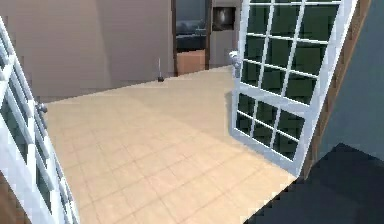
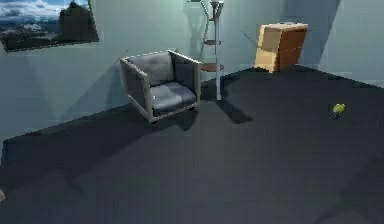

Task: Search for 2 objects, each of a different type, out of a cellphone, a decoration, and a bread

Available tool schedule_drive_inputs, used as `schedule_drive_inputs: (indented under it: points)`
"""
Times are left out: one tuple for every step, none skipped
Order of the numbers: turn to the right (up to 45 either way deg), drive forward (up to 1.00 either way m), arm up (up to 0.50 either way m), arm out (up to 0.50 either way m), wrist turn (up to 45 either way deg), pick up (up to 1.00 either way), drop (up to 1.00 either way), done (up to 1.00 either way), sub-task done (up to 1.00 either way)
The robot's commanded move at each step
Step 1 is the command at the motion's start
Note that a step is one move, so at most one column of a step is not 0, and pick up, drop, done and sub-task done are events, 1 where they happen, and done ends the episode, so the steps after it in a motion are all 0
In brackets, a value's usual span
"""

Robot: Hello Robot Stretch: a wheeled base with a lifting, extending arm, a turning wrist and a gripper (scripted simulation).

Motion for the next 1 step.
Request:
schedule_drive_inputs:
  points:
    - [0.0,1.0,0.0,0.0,0.0,0.0,0.0,0.0,0.0]
